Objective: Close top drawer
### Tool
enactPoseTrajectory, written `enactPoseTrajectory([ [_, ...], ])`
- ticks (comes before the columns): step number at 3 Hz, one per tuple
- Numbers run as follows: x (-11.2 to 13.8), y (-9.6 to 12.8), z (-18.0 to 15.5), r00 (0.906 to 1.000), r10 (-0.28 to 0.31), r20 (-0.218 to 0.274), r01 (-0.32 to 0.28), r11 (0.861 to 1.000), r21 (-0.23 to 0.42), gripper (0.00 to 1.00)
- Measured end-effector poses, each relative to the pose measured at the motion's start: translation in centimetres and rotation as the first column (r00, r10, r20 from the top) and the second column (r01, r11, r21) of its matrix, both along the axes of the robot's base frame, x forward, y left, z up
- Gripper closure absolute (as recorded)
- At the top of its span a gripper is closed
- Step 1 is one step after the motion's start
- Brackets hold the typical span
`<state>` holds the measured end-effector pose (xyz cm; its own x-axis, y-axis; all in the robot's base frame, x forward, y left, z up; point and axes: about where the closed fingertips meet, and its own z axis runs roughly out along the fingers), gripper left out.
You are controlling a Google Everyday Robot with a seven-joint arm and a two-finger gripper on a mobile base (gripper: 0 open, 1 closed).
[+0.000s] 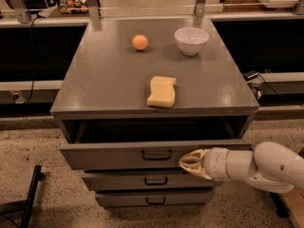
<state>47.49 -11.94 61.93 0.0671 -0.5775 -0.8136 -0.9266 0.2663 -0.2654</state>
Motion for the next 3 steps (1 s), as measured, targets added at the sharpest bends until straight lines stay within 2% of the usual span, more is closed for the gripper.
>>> enactPoseTrajectory([
  [1, 2.7, -0.6, -0.4, 0.9998, -0.013, 0.012, 0.013, 1.0, 0.016, 1.0],
  [2, 4.3, -1.0, -0.6, 0.9996, -0.022, 0.02, 0.021, 0.999, 0.031, 1.0],
  [3, 3.9, -0.8, -0.4, 0.9993, -0.011, 0.035, 0.01, 1.0, 0.028, 1.0],
])
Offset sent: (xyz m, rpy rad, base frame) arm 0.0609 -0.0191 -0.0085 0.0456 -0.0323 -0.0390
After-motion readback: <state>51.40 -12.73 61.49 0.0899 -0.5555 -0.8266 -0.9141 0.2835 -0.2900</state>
